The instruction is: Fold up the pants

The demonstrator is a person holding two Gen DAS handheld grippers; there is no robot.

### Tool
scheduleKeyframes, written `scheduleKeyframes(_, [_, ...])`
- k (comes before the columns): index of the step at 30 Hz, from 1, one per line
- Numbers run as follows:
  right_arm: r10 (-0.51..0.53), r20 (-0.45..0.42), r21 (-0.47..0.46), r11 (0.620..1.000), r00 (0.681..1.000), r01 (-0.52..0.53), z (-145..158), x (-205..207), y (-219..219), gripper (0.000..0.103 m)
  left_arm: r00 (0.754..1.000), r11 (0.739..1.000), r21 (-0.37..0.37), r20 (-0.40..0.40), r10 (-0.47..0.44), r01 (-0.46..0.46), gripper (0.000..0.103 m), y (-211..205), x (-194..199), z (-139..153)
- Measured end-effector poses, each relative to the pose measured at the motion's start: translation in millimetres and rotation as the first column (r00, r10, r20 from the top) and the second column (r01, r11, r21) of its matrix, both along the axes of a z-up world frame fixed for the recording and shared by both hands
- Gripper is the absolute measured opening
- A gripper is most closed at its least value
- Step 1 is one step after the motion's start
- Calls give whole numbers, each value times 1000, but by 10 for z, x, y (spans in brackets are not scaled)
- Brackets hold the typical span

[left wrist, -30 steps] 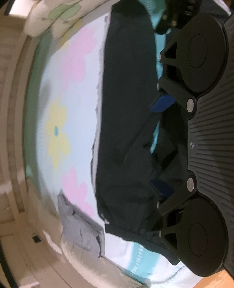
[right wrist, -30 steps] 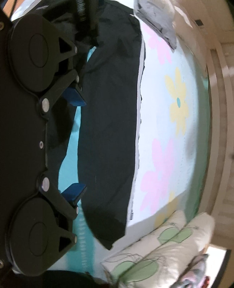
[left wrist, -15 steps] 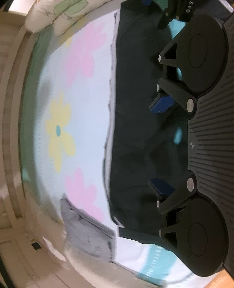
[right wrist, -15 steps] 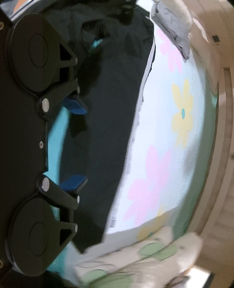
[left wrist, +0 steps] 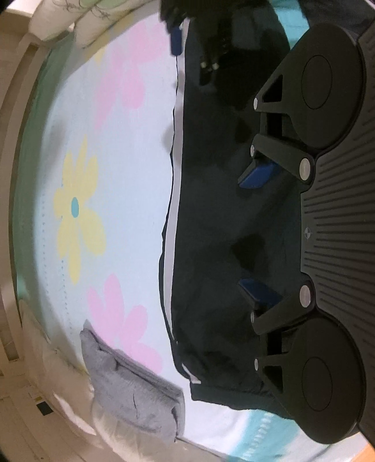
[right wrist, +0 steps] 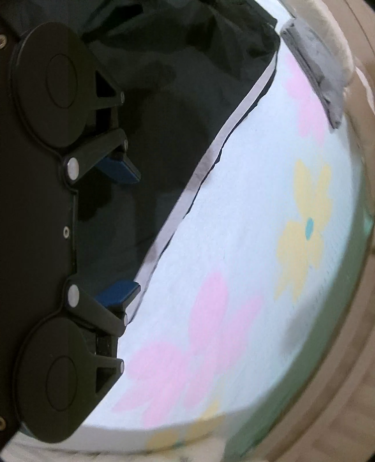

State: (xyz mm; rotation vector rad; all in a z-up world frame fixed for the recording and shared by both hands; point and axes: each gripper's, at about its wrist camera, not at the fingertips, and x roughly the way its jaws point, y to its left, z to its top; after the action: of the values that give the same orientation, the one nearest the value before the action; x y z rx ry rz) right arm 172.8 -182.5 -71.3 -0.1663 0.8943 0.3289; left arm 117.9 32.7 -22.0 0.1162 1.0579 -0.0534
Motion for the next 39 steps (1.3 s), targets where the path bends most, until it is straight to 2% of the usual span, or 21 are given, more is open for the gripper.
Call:
scheduleKeyframes(5, [105, -40, 27, 994, 994, -104, -269, 356, 37, 77, 1000, 1000, -7, -17, -2, 1, 68, 55, 57, -42])
scheduleKeyframes(9, [209, -63, 3, 978, 976, -209, -390, 531, 88, 77, 1000, 999, 43, -1, -17, 17, 68, 39, 117, -91])
scheduleKeyframes(13, [259, -101, 72, 965, 961, -252, -413, 631, 61, 79, 999, 1000, 24, -31, -12, 13, 68, 78, 180, -161])
scheduleKeyframes(15, [269, -123, 101, 961, 955, -258, -408, 666, 39, 75, 999, 1000, 8, -45, 0, 1, 68, 104, 207, -184])
scheduleKeyframes(17, [290, -113, 111, 954, 950, -278, -388, 627, 19, 62, 999, 1000, 0, -47, 6, -6, 68, 109, 221, -194])
scheduleKeyframes(18, [294, -109, 117, 952, 950, -281, -377, 576, 21, 58, 999, 1000, -1, -46, 6, -6, 68, 103, 229, -200])
scheduleKeyframes(19, [294, -105, 122, 952, 950, -281, -366, 536, 19, 46, 999, 1000, -1, -47, 7, -7, 68, 98, 237, -207])
scheduleKeyframes(20, [288, -98, 123, 953, 953, -275, -347, 483, 27, 21, 999, 1000, -1, -47, 9, -9, 68, 90, 243, -211])
scheduleKeyframes(21, [286, -100, 126, 954, 953, -273, -328, 434, 22, 14, 999, 1000, -3, -48, 11, -12, 68, 81, 249, -212])
scheduleKeyframes(23, [284, -86, 126, 954, 955, -273, -263, 273, 20, 13, 998, 1000, -22, -53, 15, -16, 68, 66, 258, -206])
scheduleKeyframes(32, [301, 78, 48, 951, 950, -306, 212, -732, -18, 12, 998, 992, -128, -55, -1, -6, 69, -176, 351, -146])
scheduleKeyframes(35, [301, 99, 12, 953, 949, -304, 216, -1006, 47, 11, 997, 982, -190, -76, 1, -16, 69, -268, 412, -168])
scheduleKeyframes(39, [292, 94, -12, 956, 952, -292, 167, -1177, 162, 11, 994, 982, -188, -105, -1, -18, 69, -410, 507, -278])
